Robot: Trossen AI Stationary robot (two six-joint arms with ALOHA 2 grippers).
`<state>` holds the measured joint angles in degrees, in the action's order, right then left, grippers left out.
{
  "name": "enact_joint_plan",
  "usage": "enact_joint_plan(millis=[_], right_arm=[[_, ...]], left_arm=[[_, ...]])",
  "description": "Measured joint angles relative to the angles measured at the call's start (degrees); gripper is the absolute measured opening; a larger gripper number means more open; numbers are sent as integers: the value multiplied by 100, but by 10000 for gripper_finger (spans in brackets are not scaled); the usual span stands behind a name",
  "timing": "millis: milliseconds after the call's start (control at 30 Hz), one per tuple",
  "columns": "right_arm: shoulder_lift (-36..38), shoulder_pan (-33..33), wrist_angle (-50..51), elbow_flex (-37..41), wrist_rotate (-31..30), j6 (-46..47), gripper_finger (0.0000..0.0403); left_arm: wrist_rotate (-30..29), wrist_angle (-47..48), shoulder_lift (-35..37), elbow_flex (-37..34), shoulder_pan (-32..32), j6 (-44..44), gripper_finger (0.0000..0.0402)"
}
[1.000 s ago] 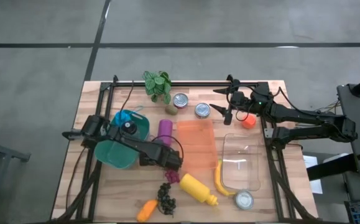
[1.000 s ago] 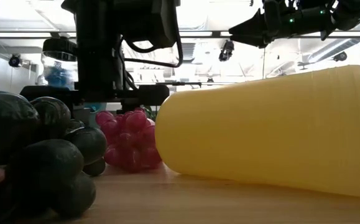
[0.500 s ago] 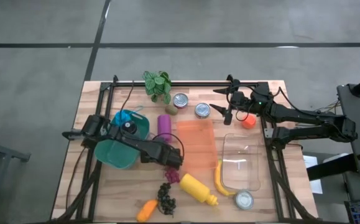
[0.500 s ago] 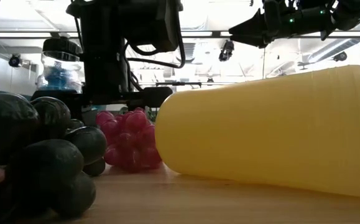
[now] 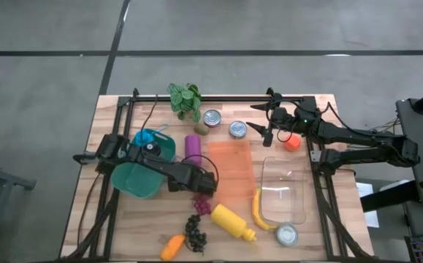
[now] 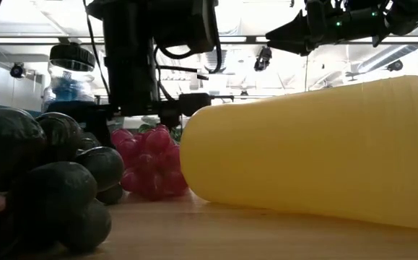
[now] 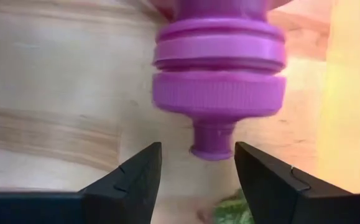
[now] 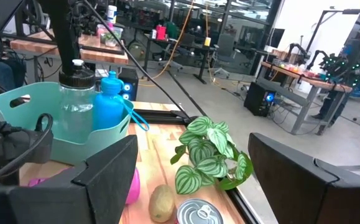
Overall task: Pick & Place Food Item
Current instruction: Put the violet water bottle into the green bin
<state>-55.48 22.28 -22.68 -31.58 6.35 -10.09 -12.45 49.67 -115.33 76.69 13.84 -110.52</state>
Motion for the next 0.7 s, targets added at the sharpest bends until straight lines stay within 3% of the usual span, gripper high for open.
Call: enact_joint_plan(millis=[700], right_arm=[[0, 0, -2, 0, 0, 0, 305]], left_arm=[[-169, 92, 0, -11, -186, 385, 205]])
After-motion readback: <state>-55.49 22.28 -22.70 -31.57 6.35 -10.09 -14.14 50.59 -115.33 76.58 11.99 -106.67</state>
